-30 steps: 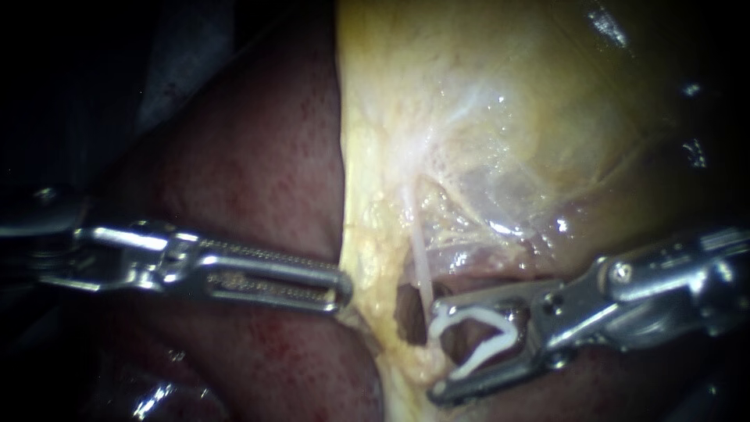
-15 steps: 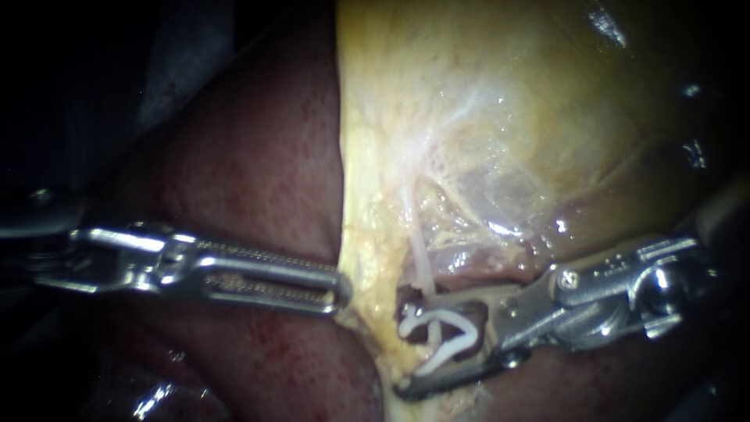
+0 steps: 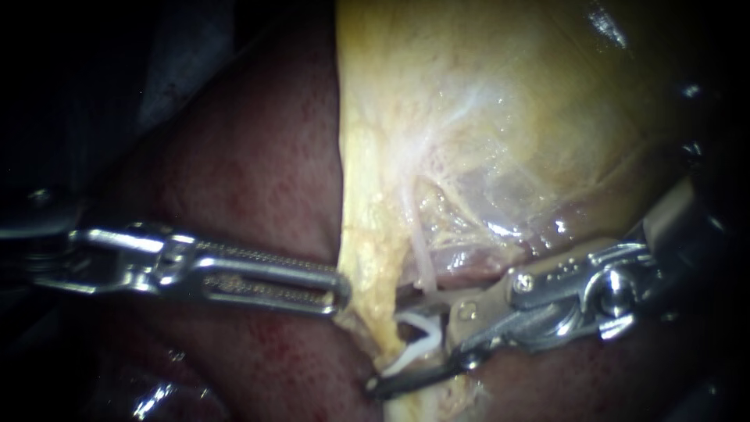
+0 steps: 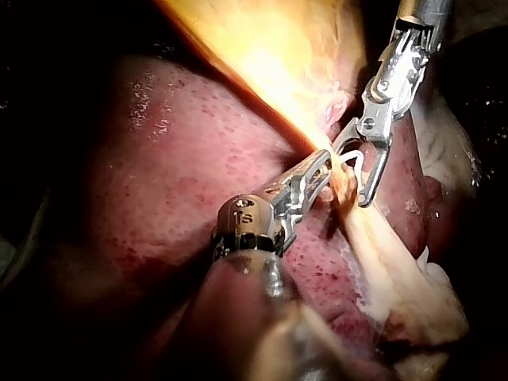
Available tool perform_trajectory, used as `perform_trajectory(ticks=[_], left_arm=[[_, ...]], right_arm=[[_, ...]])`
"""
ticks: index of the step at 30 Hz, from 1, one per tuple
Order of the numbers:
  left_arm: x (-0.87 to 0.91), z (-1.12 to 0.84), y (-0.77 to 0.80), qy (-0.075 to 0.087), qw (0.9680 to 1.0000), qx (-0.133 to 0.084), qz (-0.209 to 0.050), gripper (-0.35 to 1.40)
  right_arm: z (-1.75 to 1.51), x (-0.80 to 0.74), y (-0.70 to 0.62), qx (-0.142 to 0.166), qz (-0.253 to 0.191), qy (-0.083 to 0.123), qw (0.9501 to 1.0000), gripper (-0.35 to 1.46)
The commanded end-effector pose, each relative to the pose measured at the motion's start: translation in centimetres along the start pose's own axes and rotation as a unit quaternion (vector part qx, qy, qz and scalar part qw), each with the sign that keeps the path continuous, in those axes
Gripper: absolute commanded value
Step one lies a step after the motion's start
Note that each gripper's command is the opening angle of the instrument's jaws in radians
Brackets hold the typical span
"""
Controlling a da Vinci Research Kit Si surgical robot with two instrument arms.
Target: Clipping first clip left tube
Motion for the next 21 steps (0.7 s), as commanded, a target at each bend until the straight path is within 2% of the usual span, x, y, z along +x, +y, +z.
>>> perform_trajectory(ticks=[1,9,21], left_arm=[[0.00,0.01,0.01,0.000,1.0000,0.000,0.000,-0.35],[0.00,0.01,0.01,0.000,1.0000,0.000,0.000,-0.35],[0.00,0.02,0.01,0.000,1.0000,0.000,0.000,-0.35]], right_arm=[[0.01,0.02,-0.03,0.002,0.001,-0.001,1.0000,0.58],[0.10,0.11,-0.12,0.004,0.000,-0.002,1.0000,0.58],[0.14,0.06,-0.10,0.016,0.007,-0.009,0.9998,0.51]])
